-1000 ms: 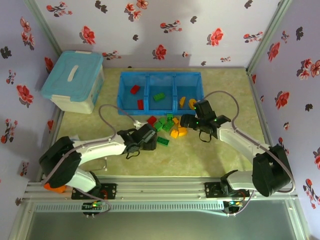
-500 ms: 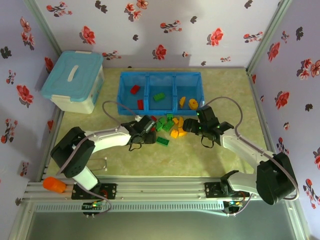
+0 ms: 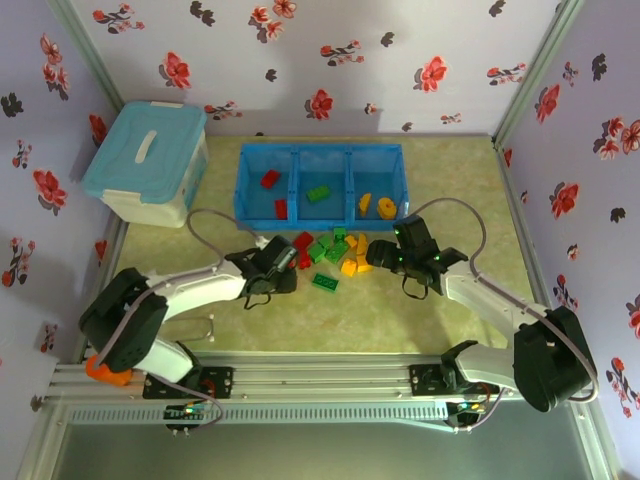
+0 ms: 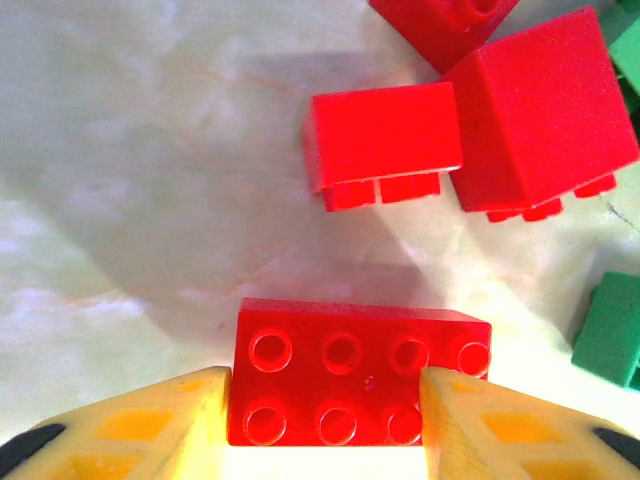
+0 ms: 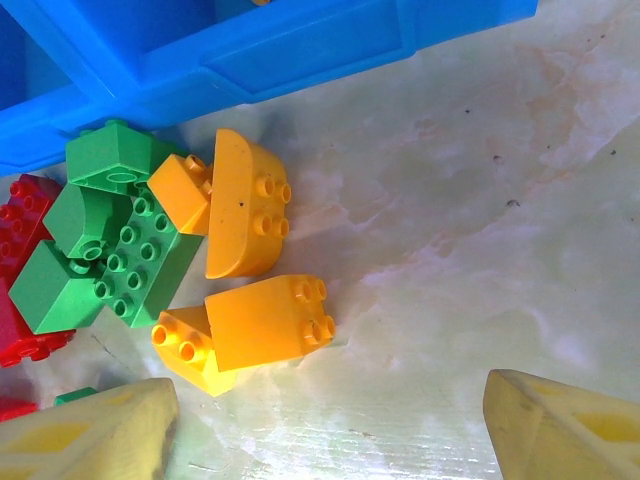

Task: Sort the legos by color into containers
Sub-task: Pick up the lego from the center of the table, then place the lego in the container.

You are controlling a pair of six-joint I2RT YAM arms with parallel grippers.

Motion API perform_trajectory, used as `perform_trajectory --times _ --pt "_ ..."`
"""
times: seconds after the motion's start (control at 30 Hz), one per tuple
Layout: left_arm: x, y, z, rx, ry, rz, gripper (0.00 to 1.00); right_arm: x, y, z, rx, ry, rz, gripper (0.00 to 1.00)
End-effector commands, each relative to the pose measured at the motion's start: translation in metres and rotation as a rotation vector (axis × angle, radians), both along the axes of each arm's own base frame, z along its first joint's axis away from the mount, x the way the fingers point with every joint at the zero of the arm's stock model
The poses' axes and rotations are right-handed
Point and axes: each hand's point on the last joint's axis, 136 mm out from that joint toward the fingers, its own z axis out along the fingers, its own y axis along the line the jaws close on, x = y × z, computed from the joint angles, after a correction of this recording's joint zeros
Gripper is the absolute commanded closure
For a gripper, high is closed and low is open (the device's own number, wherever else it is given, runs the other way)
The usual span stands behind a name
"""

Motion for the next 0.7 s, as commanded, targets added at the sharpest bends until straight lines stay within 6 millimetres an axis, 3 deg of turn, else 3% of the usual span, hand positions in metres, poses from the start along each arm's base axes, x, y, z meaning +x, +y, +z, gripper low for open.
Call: perform_trajectory --times 0.0,0.3,0.53,0.67 --pt "-0.001 0.013 0.026 0.003 -0.047 0.031 0.51 0.003 0.003 0.002 0.019 -0.02 -0.014 0.2" --pt "0.018 0.032 0.08 0.005 -0.155 0.052 0.51 0.002 0.009 -0.001 0.02 -0.013 -0.003 0.2" --pt "0.072 0.052 0.125 0.001 -0.232 0.091 0.5 -0.001 0.011 0.002 0.022 -0.017 0.0 0.2" --pt "0.108 0.057 0.134 0.0 -0.23 0.102 0.51 -0.004 0.012 0.007 0.022 -0.024 0.004 0.2"
